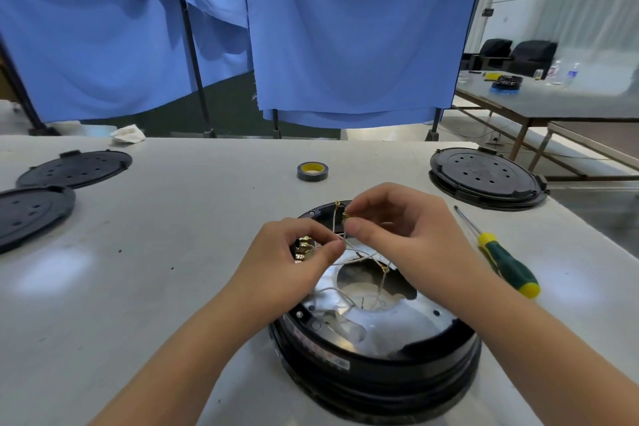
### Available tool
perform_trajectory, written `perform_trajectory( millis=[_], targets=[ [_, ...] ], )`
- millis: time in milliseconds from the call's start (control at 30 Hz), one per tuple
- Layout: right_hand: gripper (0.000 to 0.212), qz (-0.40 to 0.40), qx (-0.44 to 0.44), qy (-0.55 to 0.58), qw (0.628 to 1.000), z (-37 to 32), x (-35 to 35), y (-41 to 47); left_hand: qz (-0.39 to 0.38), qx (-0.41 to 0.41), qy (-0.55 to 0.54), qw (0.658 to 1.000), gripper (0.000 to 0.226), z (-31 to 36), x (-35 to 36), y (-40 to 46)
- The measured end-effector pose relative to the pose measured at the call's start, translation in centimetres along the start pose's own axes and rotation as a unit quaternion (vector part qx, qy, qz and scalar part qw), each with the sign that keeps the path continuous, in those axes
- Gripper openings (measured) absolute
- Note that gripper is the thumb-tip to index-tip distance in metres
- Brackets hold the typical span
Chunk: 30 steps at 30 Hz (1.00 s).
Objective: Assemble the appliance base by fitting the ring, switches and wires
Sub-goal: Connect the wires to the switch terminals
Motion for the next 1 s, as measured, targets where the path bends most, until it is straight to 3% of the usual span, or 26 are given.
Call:
perform_trajectory(
  millis=[233,367,500,633,1000],
  targets=[
    [0.018,-0.018,-0.009,-0.049,0.999,-0.3,2.1,1.2,-0.017,0.018,-0.026,0.999,0.009,0.8,0.0,-0.1],
    [0.019,0.002,0.023,-0.04,0.999,0.7,1.1,1.2,0.052,-0.012,-0.095,0.994,0.017,-0.4,-2.3,0.7],
    [0.012,-0.115,0.116,-0.064,0.985,3.4,3.8,0.0,0.093,-0.082,-0.146,0.981,0.026,-3.5,-2.9,1.6],
    [0.01,-0.175,0.128,-0.081,0.973,3.8,5.5,-0.6,0.075,-0.122,-0.138,0.98,0.027,-5.7,-1.6,1.9],
    [0.014,-0.156,0.134,-0.083,0.975,3.8,5.7,-0.4,0.077,-0.102,-0.149,0.98,0.028,-5.7,-1.4,2.2]
  ],
)
Point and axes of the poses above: each hand's wrist, its own y-axis towards the middle knuckle, its own x-axis out of the palm, z = x × y, the point moved 10 cm from there along y, towards the middle knuckle, and after that the axes turned 3 degrees about -x, right-handed, at the moved point
